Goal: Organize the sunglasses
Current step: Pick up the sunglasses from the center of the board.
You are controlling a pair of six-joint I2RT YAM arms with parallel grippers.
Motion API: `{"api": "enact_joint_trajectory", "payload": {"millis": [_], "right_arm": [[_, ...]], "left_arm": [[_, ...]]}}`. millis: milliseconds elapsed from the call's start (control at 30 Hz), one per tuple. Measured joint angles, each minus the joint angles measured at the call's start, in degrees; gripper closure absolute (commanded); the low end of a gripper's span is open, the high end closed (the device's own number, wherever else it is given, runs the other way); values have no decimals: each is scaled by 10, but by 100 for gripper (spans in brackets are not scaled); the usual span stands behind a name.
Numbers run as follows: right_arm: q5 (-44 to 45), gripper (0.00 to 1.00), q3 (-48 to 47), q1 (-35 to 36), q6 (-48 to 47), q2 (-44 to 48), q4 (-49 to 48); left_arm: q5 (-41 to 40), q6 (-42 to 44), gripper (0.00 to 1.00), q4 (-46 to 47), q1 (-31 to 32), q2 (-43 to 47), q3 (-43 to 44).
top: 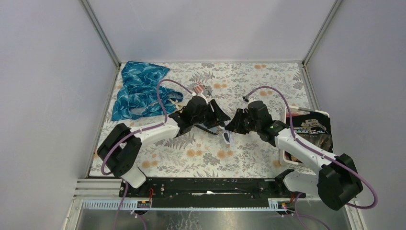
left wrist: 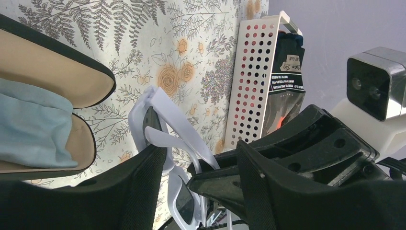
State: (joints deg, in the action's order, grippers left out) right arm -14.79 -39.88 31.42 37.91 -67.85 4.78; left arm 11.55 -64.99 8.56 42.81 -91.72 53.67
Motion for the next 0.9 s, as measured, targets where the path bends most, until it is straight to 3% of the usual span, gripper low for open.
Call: {"api": "enact_joint_trajectory", "payload": {"millis": [200,433,533,900], "right_arm": [[-3,100,0,0,1,0,-4],[-3,100,0,0,1,0,-5],[-3,100,0,0,1,0,-8],[-3,100,0,0,2,0,-13]], "left_arm": [[0,0,38,-1,0,1,-1],[-8,4,11,-54,0,45,3],[-12,5,5,-77,0,68,7],[-2,-28,1,-81,2,65,-22]]}}
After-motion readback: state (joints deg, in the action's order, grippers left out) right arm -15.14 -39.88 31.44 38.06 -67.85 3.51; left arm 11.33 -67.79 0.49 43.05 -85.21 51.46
